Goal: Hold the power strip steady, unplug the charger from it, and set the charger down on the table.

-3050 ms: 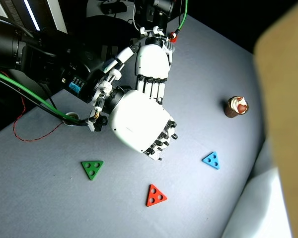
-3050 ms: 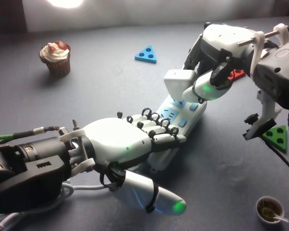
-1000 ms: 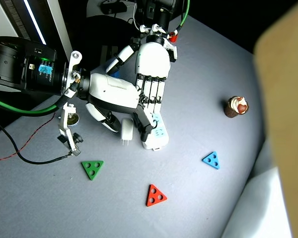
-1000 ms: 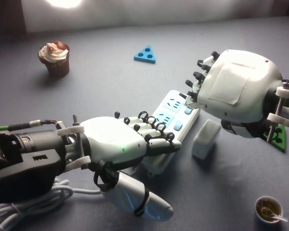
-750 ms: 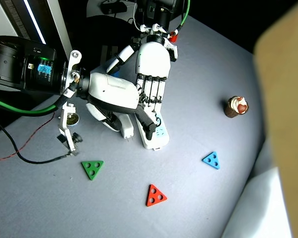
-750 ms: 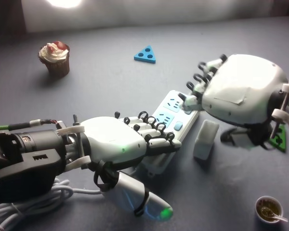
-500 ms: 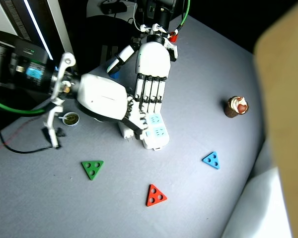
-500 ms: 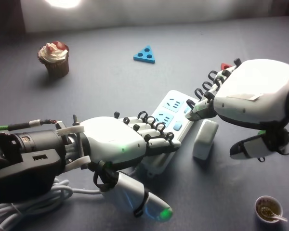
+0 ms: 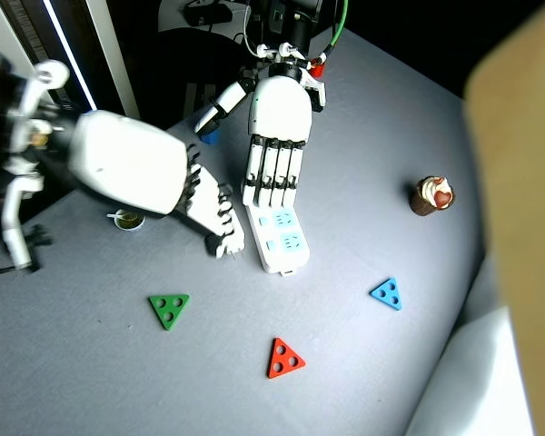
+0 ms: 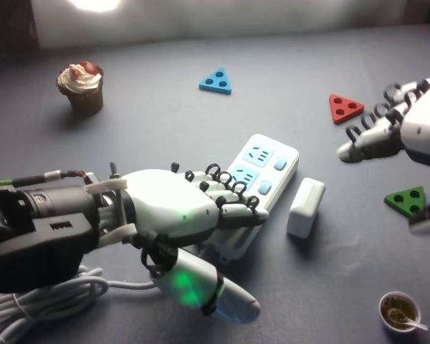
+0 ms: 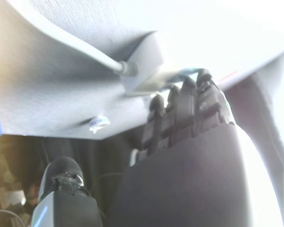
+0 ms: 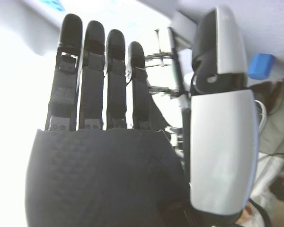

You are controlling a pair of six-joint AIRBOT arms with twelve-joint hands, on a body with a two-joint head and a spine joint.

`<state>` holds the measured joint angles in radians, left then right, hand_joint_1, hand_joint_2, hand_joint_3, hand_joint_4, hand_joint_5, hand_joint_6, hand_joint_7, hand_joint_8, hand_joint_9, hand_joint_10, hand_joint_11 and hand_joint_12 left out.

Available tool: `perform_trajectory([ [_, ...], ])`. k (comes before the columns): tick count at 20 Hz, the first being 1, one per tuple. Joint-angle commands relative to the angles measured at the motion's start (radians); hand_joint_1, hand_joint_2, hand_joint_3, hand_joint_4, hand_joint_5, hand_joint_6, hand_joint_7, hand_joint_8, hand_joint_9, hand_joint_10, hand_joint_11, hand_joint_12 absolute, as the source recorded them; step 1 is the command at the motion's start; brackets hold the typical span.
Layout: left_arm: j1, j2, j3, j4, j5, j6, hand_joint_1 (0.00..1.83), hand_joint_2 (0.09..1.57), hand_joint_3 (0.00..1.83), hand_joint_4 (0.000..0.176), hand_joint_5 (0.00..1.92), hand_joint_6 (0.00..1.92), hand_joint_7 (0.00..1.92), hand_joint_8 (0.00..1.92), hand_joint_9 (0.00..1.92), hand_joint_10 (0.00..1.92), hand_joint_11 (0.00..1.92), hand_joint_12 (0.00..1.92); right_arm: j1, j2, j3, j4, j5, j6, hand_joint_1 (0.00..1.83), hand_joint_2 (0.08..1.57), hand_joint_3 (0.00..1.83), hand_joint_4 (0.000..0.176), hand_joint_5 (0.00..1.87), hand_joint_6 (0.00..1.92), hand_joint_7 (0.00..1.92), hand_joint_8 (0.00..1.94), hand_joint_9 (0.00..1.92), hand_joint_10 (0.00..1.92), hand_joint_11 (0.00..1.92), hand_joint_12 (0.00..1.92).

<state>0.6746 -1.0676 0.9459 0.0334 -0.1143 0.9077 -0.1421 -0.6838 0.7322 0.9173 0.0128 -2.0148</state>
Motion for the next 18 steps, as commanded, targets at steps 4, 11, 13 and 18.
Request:
perform_trajectory([
  [4, -0.041, 0.019, -0.014, 0.001, -0.025, -0.005, 0.05, 0.95, 0.00, 0.000, 0.11, 0.00, 0.10, 0.00, 0.07, 0.00, 0.03, 0.03, 0.016, 0.046, -0.017, 0.059, -0.013, -0.021, 1.04, 0.94, 0.00, 0.000, 0.41, 0.00, 0.48, 0.00, 0.48, 0.00, 0.19, 0.72],
  [11, -0.119, 0.042, -0.027, 0.010, -0.016, -0.005, 0.00, 0.97, 0.00, 0.000, 0.07, 0.00, 0.08, 0.00, 0.07, 0.00, 0.05, 0.04, 0.017, 0.052, 0.030, 0.383, -0.232, -0.250, 0.99, 0.93, 0.00, 0.000, 0.37, 0.01, 0.40, 0.01, 0.41, 0.01, 0.18, 0.72],
  [13, -0.148, 0.046, -0.027, 0.010, -0.015, -0.005, 0.01, 0.96, 0.00, 0.000, 0.08, 0.00, 0.09, 0.00, 0.08, 0.00, 0.06, 0.05, 0.018, 0.052, 0.032, 0.387, -0.232, -0.254, 0.98, 0.95, 0.01, 0.000, 0.36, 0.00, 0.38, 0.00, 0.39, 0.00, 0.14, 0.70],
  [18, -0.236, 0.065, -0.035, 0.010, 0.008, -0.005, 0.02, 0.98, 0.01, 0.000, 0.06, 0.00, 0.09, 0.01, 0.08, 0.01, 0.06, 0.05, 0.027, 0.052, 0.017, 0.339, -0.189, -0.326, 0.98, 0.93, 0.00, 0.000, 0.39, 0.01, 0.43, 0.01, 0.43, 0.01, 0.21, 0.65],
])
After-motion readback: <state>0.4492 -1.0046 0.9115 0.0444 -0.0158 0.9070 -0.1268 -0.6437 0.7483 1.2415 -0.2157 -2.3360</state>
